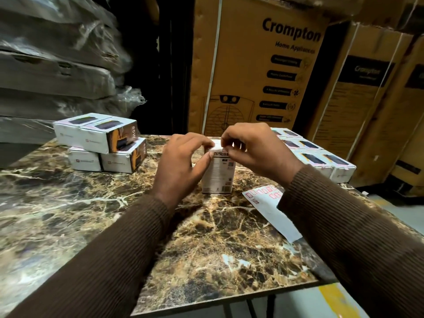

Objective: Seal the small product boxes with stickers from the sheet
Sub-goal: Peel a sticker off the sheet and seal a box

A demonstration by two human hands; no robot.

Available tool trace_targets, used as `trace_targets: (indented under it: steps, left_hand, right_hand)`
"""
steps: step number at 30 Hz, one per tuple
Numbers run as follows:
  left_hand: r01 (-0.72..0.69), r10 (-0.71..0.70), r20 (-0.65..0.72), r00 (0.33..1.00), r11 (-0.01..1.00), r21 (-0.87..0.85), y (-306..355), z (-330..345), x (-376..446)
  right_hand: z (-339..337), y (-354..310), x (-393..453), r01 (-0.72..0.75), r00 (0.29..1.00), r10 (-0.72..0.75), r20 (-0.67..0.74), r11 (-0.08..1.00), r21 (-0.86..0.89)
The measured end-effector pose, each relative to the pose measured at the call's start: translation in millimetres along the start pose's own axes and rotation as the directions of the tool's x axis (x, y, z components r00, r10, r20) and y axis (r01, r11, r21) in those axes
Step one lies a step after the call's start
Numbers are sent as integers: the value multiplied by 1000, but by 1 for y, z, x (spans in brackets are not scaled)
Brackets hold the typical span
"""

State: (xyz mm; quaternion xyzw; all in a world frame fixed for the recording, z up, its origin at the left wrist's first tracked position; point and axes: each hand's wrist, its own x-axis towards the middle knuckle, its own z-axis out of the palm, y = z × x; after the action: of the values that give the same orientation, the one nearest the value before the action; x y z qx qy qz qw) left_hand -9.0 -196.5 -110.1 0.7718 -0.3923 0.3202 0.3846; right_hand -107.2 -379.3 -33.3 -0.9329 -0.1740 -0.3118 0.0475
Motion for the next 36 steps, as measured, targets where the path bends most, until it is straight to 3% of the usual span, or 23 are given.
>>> trace_targets:
  steps: [22, 36]
  left_hand:
    - [5, -5, -9, 1000, 999, -41, 0, 3, -1]
    - [1, -1, -7, 1000, 999, -36, 0, 3, -1]
  right_hand:
    - [17, 1, -7, -14, 997, 10, -78, 999, -48]
    - [11, -1, 0, -12, 1000, 12, 0, 995, -103]
